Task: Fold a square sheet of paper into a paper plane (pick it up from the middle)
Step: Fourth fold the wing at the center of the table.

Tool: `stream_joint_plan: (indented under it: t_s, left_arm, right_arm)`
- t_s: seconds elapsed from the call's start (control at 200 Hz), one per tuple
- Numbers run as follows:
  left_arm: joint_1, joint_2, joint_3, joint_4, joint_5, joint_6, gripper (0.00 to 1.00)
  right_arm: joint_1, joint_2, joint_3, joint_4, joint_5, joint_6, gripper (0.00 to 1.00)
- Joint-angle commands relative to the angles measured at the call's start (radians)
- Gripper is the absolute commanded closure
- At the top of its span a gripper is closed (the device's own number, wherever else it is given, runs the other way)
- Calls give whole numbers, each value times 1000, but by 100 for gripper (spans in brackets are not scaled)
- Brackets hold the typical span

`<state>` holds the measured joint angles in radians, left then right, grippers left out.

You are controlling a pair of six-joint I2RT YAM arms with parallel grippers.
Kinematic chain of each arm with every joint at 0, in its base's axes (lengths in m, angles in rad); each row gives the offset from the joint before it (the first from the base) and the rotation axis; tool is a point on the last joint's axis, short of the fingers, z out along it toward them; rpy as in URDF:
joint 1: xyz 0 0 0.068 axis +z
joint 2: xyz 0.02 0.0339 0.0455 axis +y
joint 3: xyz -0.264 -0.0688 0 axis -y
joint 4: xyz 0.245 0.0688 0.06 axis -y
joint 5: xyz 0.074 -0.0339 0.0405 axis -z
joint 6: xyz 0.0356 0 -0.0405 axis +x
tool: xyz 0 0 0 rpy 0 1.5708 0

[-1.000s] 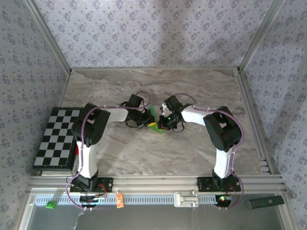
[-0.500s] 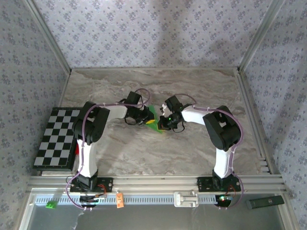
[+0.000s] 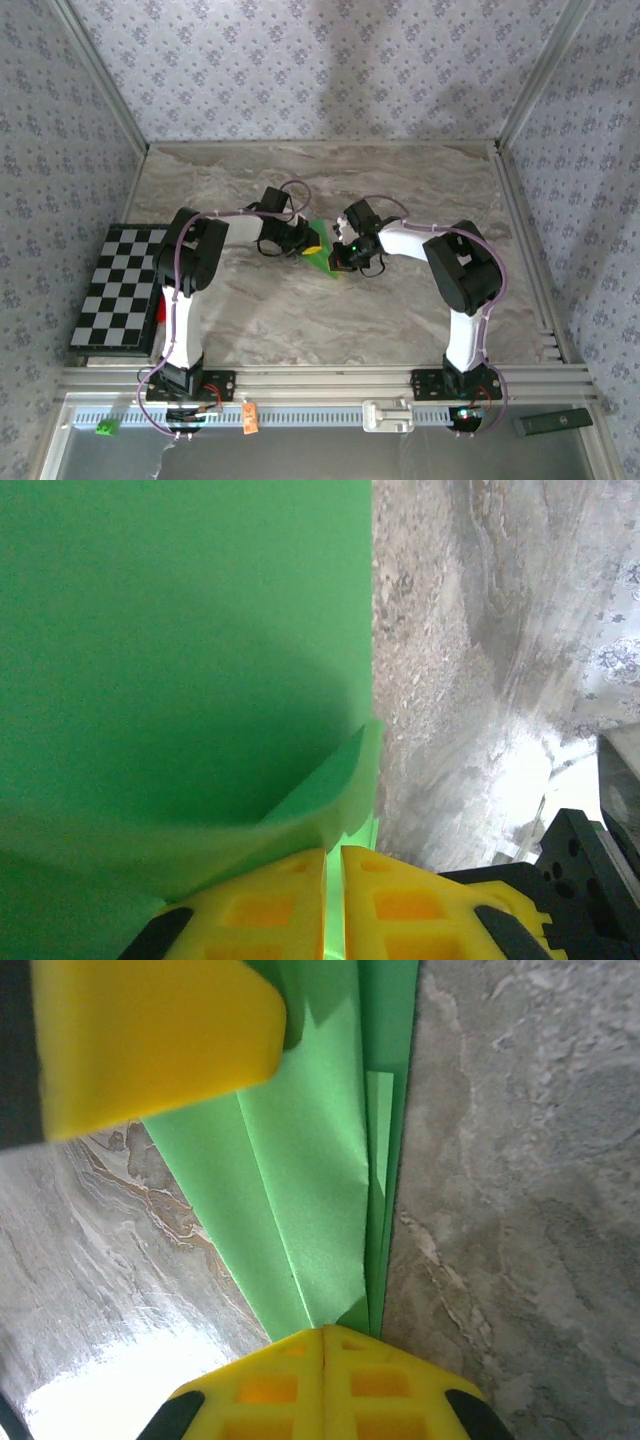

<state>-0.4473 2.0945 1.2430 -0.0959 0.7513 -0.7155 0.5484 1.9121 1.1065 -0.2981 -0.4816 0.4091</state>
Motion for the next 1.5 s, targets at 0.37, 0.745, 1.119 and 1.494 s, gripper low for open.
stream_joint_plan:
  t_s: [0.37,0.745,1.119,1.494]
  left_arm:
    - [115,106,161,-143,-188,141,87]
    - [187,164,251,-224,-265,180,87]
    - [234,136,393,-304,-264,180,85]
    - [199,-189,174,-211,-288,27,61]
  right_arm:
    - [-13,75,-39,-279,238,-55,98]
    - [-13,65,-37,-282,233,-55,98]
    - [-15,33,-10,-228,185,-41,97]
    - [-37,-96,140,-23,110,25,64]
